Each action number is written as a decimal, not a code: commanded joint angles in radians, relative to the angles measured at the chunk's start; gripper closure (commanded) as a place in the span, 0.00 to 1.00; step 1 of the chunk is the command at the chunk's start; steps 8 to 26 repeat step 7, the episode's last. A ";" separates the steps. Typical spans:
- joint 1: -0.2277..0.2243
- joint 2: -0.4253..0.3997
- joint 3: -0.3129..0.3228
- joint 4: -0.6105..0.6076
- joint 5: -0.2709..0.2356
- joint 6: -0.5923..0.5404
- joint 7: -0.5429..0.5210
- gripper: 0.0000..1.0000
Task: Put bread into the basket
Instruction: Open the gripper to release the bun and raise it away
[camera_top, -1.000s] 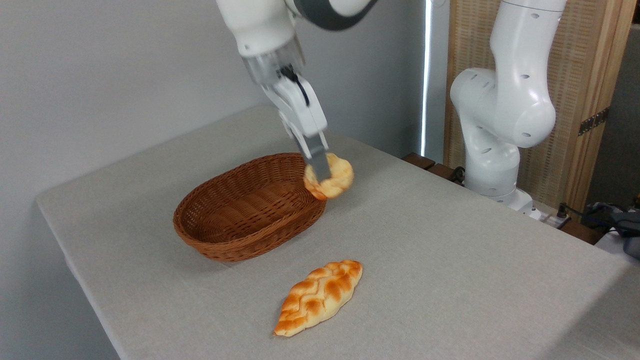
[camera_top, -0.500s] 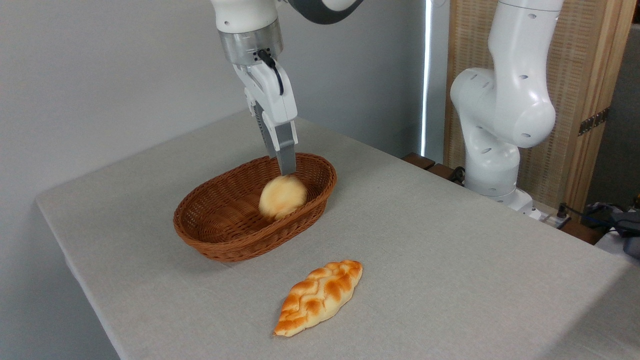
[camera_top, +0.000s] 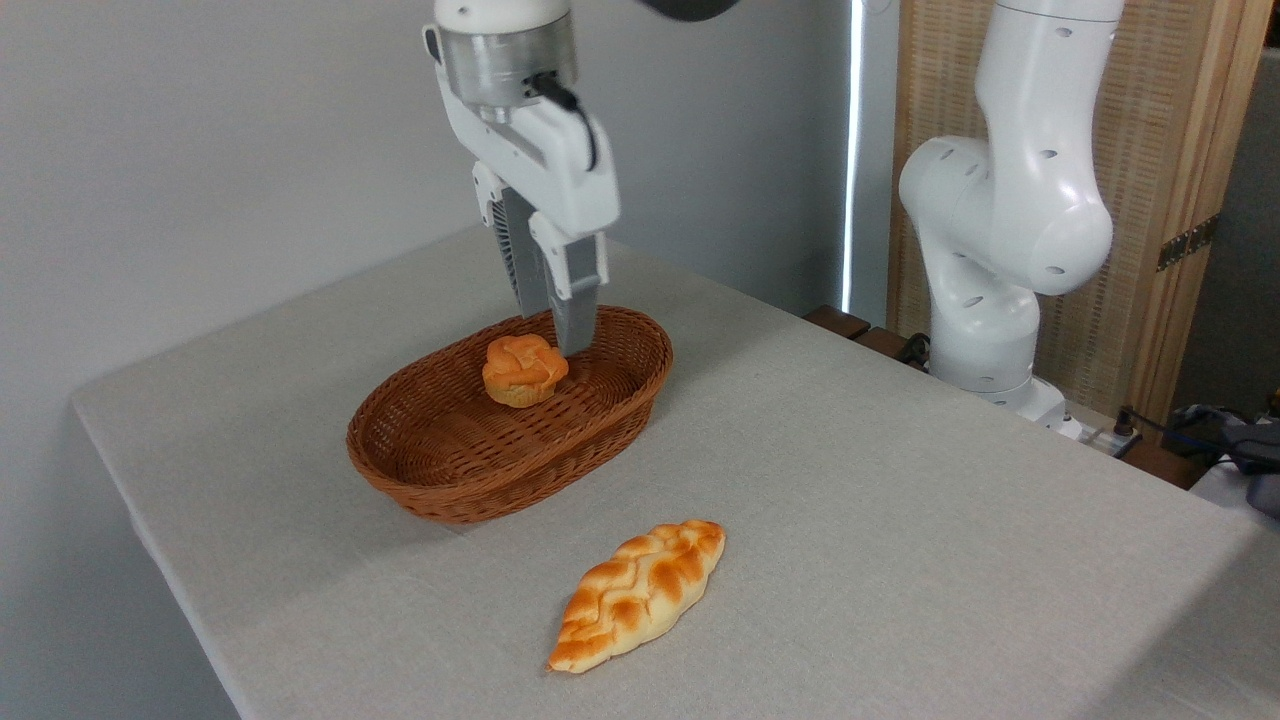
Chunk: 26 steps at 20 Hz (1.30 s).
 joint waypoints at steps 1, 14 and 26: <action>-0.001 -0.006 0.047 0.022 0.086 -0.007 -0.001 0.00; -0.003 0.016 0.058 0.036 0.094 0.004 -0.002 0.00; -0.003 0.016 0.058 0.036 0.094 0.004 -0.002 0.00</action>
